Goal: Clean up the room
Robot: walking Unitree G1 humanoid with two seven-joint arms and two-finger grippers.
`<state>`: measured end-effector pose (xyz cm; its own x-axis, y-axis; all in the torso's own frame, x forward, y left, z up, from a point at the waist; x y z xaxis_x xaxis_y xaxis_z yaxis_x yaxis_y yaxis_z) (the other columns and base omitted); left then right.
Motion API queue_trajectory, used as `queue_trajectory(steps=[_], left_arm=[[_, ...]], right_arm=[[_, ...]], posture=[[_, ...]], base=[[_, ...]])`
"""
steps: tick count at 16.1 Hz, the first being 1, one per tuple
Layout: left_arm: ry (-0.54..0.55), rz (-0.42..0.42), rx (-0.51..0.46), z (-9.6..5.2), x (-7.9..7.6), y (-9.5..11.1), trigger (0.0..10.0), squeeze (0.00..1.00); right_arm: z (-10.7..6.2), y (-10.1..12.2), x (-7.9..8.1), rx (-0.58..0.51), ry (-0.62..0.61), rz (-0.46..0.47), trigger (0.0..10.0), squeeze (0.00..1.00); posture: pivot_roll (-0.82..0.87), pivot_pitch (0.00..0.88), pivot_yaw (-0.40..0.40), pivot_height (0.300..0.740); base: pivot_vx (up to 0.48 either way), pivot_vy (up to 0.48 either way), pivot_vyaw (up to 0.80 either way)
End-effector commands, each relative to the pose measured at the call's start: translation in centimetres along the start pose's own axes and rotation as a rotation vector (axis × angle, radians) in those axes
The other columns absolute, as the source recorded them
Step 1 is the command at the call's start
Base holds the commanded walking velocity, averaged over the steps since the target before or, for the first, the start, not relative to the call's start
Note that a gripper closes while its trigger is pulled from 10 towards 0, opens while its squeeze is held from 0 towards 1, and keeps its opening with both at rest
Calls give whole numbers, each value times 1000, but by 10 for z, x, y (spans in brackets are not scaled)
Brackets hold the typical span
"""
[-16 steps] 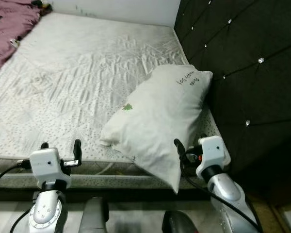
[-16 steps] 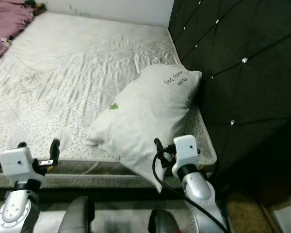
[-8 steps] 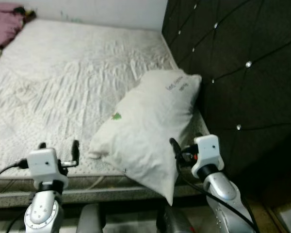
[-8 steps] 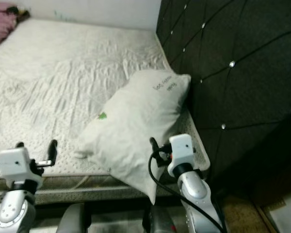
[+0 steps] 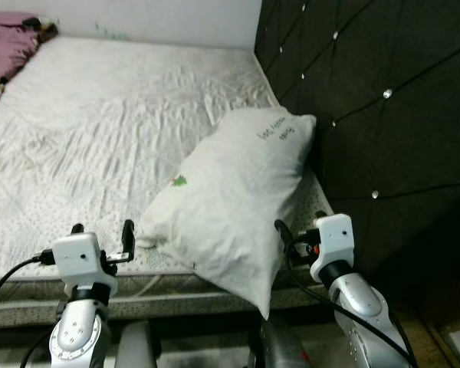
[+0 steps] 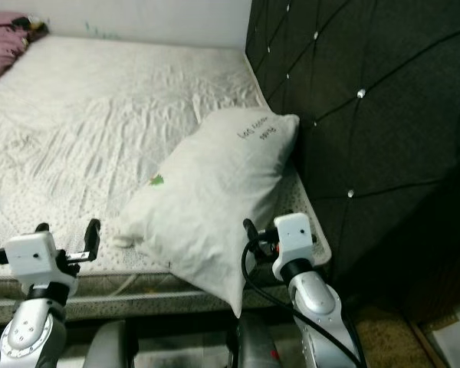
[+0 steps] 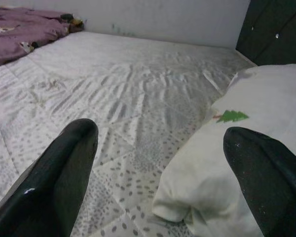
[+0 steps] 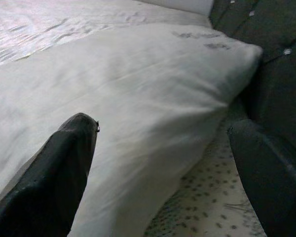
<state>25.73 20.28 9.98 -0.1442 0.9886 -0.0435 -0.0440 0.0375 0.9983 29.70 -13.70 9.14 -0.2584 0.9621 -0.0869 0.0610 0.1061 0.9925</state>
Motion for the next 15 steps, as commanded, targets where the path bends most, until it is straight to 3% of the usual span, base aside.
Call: queue_trajectory(steps=[1, 4, 6, 8, 12, 15], left_arm=[[-2, 0, 15, -1, -1, -4, 10000, 0], [-2, -2, 18, -1, -1, -4, 10000, 0], [-2, -1, 18, 0, 0, -4, 10000, 0], [2, 1, 16, 0, 0, -3, 10000, 0], [10, 3, 16, 1, 3, -2, 10000, 0], [16, 8, 13, 1, 5, -1, 10000, 0]], right_arm=[[0, -5, 1, 22, 21, 6, 10000, 0], [3, -11, 11, 80, 120, 27, 10000, 0], [7, -17, 15, 131, 170, -25, 10000, 0], [16, -16, 14, 156, 159, -9, 10000, 0], [39, -8, 27, 173, 205, -2, 10000, 0], [54, -18, 42, 313, 199, 32, 10000, 0]], posture=[[14, 83, -108, 558], [16, 84, -106, 558], [18, 90, -103, 558], [21, 93, -102, 558], [36, 100, -95, 558], [58, 102, -90, 558]], base=[[0, 0, 0], [0, 0, 0], [0, 0, 0], [0, 0, 0], [0, 0, 0], [0, 0, 0]])
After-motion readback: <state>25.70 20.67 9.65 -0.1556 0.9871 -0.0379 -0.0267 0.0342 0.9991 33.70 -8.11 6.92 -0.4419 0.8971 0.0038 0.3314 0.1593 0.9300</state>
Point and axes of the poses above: a point about 5 cm out from each wrist's last joint towards the gripper, its own z axis pointing out of the wrist towards the gripper, its own y axis along the axis of the wrist's last joint, x = y × z, the point moved 3 cm from there along z, pointing out of the wrist towards the gripper, and after that the axes turned 1 degree about -z, right-handed, at the moved point
